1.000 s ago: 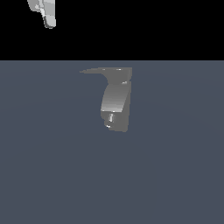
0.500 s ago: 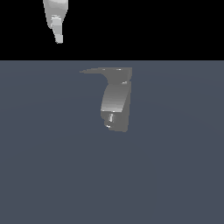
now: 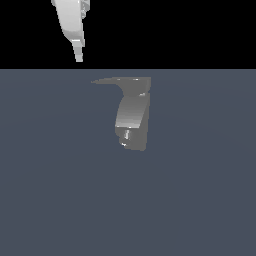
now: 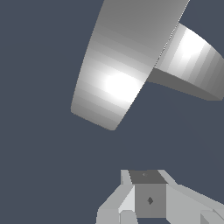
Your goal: Turn on the faucet by rotating a designated handle.
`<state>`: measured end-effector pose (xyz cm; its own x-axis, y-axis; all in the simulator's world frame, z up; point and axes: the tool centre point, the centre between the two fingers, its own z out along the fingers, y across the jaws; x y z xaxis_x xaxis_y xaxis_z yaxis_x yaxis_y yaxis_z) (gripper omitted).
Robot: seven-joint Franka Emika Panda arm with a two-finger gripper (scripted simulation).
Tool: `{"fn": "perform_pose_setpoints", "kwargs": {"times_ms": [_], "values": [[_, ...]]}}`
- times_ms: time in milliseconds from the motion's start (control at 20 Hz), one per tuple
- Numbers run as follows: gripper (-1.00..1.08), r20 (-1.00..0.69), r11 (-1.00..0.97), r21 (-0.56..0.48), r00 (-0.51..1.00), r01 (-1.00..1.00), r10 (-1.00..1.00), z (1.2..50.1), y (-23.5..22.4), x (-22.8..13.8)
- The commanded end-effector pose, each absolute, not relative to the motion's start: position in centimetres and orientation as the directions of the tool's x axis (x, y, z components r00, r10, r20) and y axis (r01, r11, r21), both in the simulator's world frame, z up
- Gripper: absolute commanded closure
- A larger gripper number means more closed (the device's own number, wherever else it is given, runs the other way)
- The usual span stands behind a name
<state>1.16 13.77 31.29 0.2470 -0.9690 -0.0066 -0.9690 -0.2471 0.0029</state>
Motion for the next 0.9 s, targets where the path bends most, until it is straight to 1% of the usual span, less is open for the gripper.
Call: {"fn": "perform_pose_setpoints", "kwargs": {"times_ms": [0,500,850], "values": [[1.08,-0.005,-0.188,0.003,0.188,-0.982,-0.982,30.5,13.4,2.6],[1.08,0.001,0.076,0.002,-0.076,-0.997,-0.997,27.3,10.7,8.7],[1.08,0.002,0.224,0.0,-0.224,-0.975,-0.975,25.6,8.5,11.7]]}}
